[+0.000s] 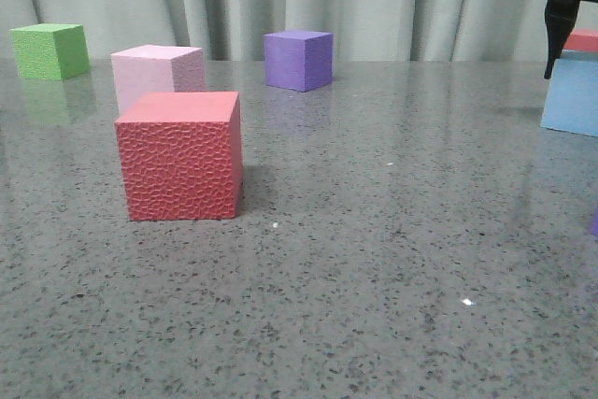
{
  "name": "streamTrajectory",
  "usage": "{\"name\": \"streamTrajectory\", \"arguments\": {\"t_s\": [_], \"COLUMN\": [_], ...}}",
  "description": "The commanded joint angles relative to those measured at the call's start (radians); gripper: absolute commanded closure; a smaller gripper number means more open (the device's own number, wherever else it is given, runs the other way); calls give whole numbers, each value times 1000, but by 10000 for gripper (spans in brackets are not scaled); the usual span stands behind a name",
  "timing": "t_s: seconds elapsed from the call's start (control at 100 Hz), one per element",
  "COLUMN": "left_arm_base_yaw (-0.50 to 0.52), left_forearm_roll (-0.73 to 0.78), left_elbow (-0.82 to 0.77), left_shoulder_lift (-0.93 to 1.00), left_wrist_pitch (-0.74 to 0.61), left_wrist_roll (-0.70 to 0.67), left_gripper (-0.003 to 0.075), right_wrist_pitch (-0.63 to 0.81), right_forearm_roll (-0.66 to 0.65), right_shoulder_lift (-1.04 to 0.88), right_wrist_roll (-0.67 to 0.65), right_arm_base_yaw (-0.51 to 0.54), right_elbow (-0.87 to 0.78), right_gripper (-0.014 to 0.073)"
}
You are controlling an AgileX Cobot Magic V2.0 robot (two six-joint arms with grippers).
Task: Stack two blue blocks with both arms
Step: 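Reach the right gripper down and grasp the far light blue cube, then lift the light blue cube and lower it beside the purple cube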
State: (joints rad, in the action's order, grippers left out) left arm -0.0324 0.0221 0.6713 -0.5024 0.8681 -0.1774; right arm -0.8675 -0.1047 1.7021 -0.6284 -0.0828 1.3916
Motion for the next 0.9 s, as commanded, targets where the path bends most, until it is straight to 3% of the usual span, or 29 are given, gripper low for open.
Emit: {"name": "streamTrajectory", "arguments": {"t_s": [0.0,0.48,0.89], "left_arm_base_yaw": [-1,-1,-1], "left_forearm_roll": [-8,-8,-8], "left_elbow": [34,34,34], "left_shoulder_lift": [-12,-12,-12], "left_wrist_pitch": [-63,-63,-63], "left_wrist_roll": [2,2,2], "left_gripper": [39,39,39], "right_wrist_pitch": [17,13,-33], "right_forearm_roll": [-19,-21,-21], "right_shoulder_lift": [-50,-107,-38], "right_wrist_roll": [25,86,92], "right_arm_base_yaw": [-2,-152,-351], "right_elbow": [37,63,279], "right_gripper": [196,196,196]}}
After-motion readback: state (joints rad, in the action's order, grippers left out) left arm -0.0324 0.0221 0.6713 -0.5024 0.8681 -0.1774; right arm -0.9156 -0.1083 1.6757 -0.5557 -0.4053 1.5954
